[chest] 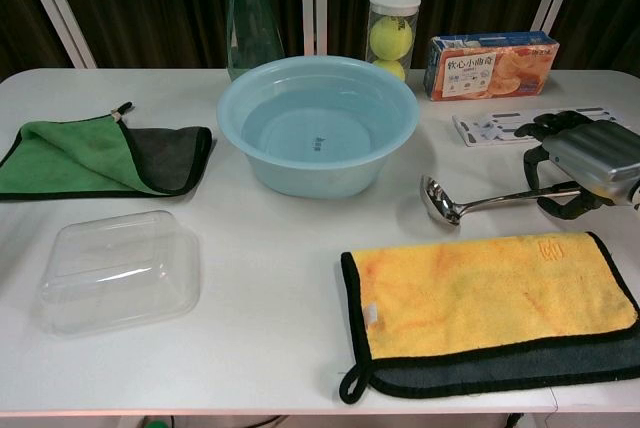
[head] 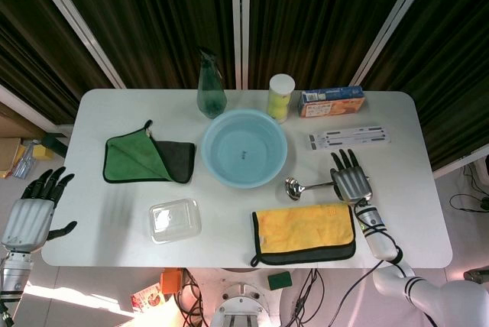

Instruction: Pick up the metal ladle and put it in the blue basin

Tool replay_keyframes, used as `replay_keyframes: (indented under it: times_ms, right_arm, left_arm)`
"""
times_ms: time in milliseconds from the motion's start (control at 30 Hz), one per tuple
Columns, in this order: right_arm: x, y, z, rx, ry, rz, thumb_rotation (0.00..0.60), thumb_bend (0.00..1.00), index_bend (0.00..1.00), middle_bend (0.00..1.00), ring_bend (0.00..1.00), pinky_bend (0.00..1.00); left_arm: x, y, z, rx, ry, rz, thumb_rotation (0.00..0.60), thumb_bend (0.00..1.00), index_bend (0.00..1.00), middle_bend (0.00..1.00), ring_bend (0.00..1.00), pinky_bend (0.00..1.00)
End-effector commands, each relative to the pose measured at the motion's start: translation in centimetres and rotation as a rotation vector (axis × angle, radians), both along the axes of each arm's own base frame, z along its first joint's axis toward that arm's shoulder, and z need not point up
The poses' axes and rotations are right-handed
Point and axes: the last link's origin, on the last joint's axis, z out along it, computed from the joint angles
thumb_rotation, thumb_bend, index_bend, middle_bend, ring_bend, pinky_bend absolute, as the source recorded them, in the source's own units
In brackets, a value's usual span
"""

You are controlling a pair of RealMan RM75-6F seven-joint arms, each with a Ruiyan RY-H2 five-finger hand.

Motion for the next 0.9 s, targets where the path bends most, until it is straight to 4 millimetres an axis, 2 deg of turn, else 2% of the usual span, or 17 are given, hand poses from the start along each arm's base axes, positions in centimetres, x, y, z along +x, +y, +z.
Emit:
replay_keyframes:
  times_ms: [33, 267, 500, 700, 900]
  right_arm:
    - [0.2, 0.1, 0.4, -0.012, -0.045, 0.001, 0.6, 0.46, 0.81, 0.13, 0.0, 0.0]
    - [0.7, 0.6, 2.0, -0.028, -0.159, -0.003, 0.6, 0.48, 0.9, 0.3, 0.04, 0.04]
    - [1.2, 1.8, 3.4, -0.032, -0.244, 0.002, 0.6, 0.48, 0.97, 0.38, 0.12, 0.09]
    - [1.7, 2.5, 4.4, -0.03, -0.318, 0.0, 0.6, 0.49, 0.99, 0.4, 0.15, 0.25]
    - [2.4, 2.8, 5.6, -0.042, -0.4, 0.0, 0.6, 0.51, 0.99, 0.41, 0.23, 0.46]
  left_arm:
    - [0.0, 0.0, 0.0, 0.0, 0.001, 0.003, 0.6, 0.09, 0.12, 0.05, 0.04, 0.17]
    - [0.0, 0.0, 0.1, -0.001, -0.002, 0.001, 0.6, 0.09, 0.12, 0.05, 0.04, 0.17]
    - [0.1, -0.1, 0.0, 0.004, 0.001, 0.005, 0.6, 0.09, 0.12, 0.05, 0.04, 0.18]
    - [0.2, -0.1, -0.1, 0.002, 0.0, 0.0, 0.6, 0.09, 0.12, 0.05, 0.04, 0.18]
    - [0.2, -0.1, -0.2, -0.001, 0.001, 0.002, 0.6, 0.09, 0.12, 0.05, 0.04, 0.18]
